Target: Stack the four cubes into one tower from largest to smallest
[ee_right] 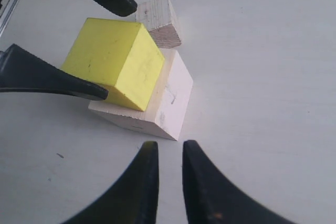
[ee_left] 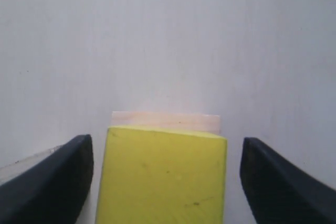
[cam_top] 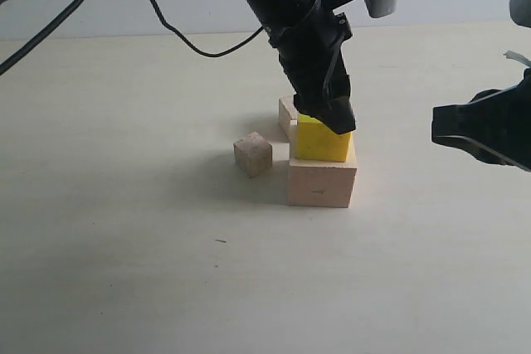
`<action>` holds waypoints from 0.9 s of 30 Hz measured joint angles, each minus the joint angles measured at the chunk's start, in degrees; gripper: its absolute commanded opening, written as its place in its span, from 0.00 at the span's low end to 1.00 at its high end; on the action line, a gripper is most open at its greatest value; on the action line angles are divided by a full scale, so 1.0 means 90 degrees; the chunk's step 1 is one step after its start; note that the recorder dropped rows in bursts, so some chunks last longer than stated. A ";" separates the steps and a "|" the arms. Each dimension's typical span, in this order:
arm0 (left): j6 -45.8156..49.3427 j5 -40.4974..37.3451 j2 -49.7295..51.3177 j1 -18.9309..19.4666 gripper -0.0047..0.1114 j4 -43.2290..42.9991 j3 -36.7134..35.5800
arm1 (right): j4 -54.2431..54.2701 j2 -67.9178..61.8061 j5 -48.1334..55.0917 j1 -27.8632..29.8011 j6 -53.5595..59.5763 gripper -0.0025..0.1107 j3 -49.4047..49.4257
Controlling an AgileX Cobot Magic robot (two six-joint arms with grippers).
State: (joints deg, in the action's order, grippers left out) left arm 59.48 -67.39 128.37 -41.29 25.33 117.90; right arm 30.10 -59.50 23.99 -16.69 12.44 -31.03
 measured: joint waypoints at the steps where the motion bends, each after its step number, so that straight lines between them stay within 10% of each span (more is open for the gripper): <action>1: 0.0000 0.0000 0.0000 0.0000 0.68 0.0000 0.0000 | 0.0000 0.0000 0.0000 0.0000 0.0000 0.18 0.0000; 27: 0.0307 -0.0077 0.0045 0.0000 0.68 0.0000 0.0000 | 0.0000 0.0000 0.0000 0.0000 0.0000 0.18 0.0000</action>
State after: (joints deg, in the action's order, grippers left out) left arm 62.24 -68.08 128.77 -41.29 25.33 117.90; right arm 30.10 -59.50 23.99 -16.69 12.44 -31.03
